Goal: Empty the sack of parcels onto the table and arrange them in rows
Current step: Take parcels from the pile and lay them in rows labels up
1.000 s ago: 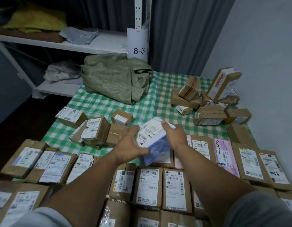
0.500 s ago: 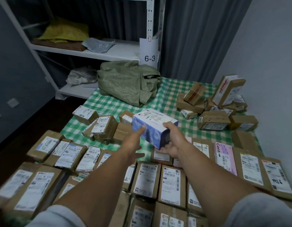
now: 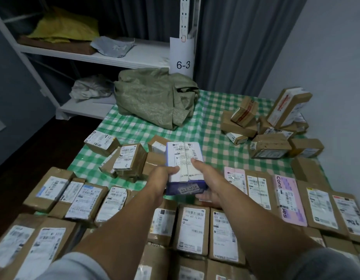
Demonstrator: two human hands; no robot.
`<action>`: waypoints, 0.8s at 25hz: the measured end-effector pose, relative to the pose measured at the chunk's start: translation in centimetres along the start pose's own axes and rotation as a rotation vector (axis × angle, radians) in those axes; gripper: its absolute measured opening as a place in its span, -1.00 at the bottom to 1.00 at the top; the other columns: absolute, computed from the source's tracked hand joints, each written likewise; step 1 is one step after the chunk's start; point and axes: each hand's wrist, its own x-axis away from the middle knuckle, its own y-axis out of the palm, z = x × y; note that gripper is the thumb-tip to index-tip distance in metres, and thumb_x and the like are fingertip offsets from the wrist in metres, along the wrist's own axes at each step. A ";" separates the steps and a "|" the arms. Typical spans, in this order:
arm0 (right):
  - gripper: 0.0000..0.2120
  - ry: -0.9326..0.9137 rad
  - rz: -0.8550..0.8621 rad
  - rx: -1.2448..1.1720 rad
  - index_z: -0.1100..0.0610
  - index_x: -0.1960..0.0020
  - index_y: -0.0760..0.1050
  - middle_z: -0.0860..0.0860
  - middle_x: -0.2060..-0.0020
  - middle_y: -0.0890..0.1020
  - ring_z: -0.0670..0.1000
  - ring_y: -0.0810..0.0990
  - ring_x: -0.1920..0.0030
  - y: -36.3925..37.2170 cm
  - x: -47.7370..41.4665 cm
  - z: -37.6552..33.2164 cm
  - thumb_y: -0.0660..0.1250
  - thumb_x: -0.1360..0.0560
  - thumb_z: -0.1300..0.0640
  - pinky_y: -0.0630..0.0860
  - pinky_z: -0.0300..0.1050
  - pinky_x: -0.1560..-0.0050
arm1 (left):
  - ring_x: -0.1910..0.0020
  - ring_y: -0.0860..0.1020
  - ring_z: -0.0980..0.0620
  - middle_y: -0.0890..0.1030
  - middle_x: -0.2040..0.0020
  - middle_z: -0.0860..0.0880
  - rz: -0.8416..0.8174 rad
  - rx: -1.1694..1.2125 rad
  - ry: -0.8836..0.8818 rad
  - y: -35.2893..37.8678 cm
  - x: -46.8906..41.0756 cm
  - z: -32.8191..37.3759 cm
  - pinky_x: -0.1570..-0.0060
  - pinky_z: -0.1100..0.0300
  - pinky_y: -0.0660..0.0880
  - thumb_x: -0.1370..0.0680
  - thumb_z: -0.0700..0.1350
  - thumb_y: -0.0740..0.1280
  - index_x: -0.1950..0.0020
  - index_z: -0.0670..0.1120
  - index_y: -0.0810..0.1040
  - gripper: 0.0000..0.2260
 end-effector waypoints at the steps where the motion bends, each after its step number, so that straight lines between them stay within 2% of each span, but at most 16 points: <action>1: -0.55 0.007 0.016 0.023 0.03 -0.13 0.60 -0.01 0.19 0.76 0.03 0.73 0.11 0.7 -0.9 0.3 0.44 -0.45 -0.29 0.62 0.04 -0.08 | 0.39 0.67 0.07 0.73 0.18 -0.03 -0.024 -0.010 -0.019 -0.8 -1.2 -0.1 0.41 0.27 0.53 -0.58 -0.19 0.32 -0.11 -0.13 0.62 -0.86; 3: -0.49 0.017 0.082 0.017 0.05 -0.17 0.59 0.03 0.13 0.77 0.06 0.74 0.08 2.1 -2.8 1.0 0.50 -0.40 -0.28 0.66 0.06 -0.07 | 0.25 0.63 0.01 0.73 0.16 -0.03 -0.042 -0.044 -0.068 -2.7 -3.8 -0.2 0.16 0.16 0.49 -0.58 -0.15 0.29 -0.01 -0.11 0.63 -0.87; 5: -0.48 0.001 0.171 0.003 0.08 -0.19 0.57 0.05 0.11 0.76 0.06 0.75 0.13 2.8 -4.4 1.4 0.52 -0.41 -0.24 0.69 -0.02 0.09 | 0.21 0.53 0.00 0.67 0.16 -0.09 0.034 -0.128 -0.052 -4.4 -7.1 -0.2 0.15 0.12 0.44 -0.58 -0.19 0.25 0.11 -0.12 0.58 -0.87; 7: -0.48 0.010 0.274 -0.011 0.11 -0.19 0.56 0.06 0.11 0.76 0.05 0.75 0.15 3.5 -6.1 1.8 0.52 -0.42 -0.22 0.67 -0.07 0.20 | 0.09 0.57 -0.05 0.65 0.00 -0.18 0.113 -0.428 0.026 -5.9 -10.9 -0.7 0.01 0.02 0.57 -0.58 -0.22 0.27 0.00 -0.17 0.58 -0.90; 10: -0.51 0.002 0.382 -0.004 0.21 -0.17 0.58 0.12 0.09 0.74 0.03 0.73 0.26 4.3 -7.7 2.9 0.52 -0.45 -0.15 0.57 -0.19 0.42 | -0.08 0.58 -0.17 0.62 -0.11 -0.17 0.108 -0.891 0.160 -6.4 -14.1 -1.4 -0.16 -0.06 0.55 -0.52 -0.20 0.33 -0.06 -0.13 0.55 -0.87; 12: -0.50 -0.027 0.429 0.015 0.25 -0.15 0.57 0.15 0.07 0.73 0.00 0.71 0.33 5.2 -8.5 3.7 0.52 -0.45 -0.13 0.55 -0.21 0.48 | -0.13 0.55 -0.21 0.57 -0.14 -0.18 0.089 -1.043 0.232 -6.2 -14.9 -1.2 -0.19 -0.05 0.52 -0.48 -0.22 0.34 -0.11 -0.13 0.55 -0.78; 15: -0.26 -0.020 0.484 0.097 0.20 -0.20 0.54 0.11 0.03 0.71 0.08 0.72 0.14 6.5 -9.4 4.8 0.52 -0.28 -0.33 0.70 0.03 0.21 | -0.17 0.54 -0.22 0.57 -0.17 -0.20 0.102 -1.059 0.296 -6.4 -16.0 -1.0 -0.20 0.00 0.52 -0.45 -0.25 0.32 -0.14 -0.15 0.55 -0.74; 17: -0.20 -0.026 0.476 0.164 0.16 -0.22 0.53 0.06 0.03 0.70 0.08 0.72 0.09 7.0 -10.1 5.6 0.47 -0.22 -0.40 0.70 0.09 0.09 | -0.14 0.56 -0.21 0.60 -0.15 -0.18 0.072 -1.005 0.249 -6.6 -16.5 -1.3 -0.12 0.05 0.54 -0.48 -0.25 0.30 -0.11 -0.14 0.56 -0.78; 18: -0.26 -0.030 0.466 0.185 0.16 -0.21 0.52 0.03 0.05 0.70 0.05 0.71 0.09 7.2 -10.1 5.6 0.47 -0.28 -0.37 0.69 0.06 0.09 | -0.11 0.57 -0.20 0.63 -0.13 -0.17 0.047 -0.955 0.203 -6.7 -16.6 -1.5 -0.09 0.07 0.54 -0.49 -0.25 0.29 -0.09 -0.14 0.57 -0.80; 20: -0.53 -0.034 0.449 0.203 0.15 -0.17 0.51 -0.03 0.10 0.66 -0.03 0.67 0.13 7.8 -9.8 5.4 0.44 -0.49 -0.20 0.64 -0.07 0.14 | -0.03 0.59 -0.17 0.66 -0.05 -0.13 0.008 -0.854 0.146 -6.8 -16.6 -2.0 -0.02 0.10 0.54 -0.52 -0.21 0.28 -0.04 -0.14 0.60 -0.85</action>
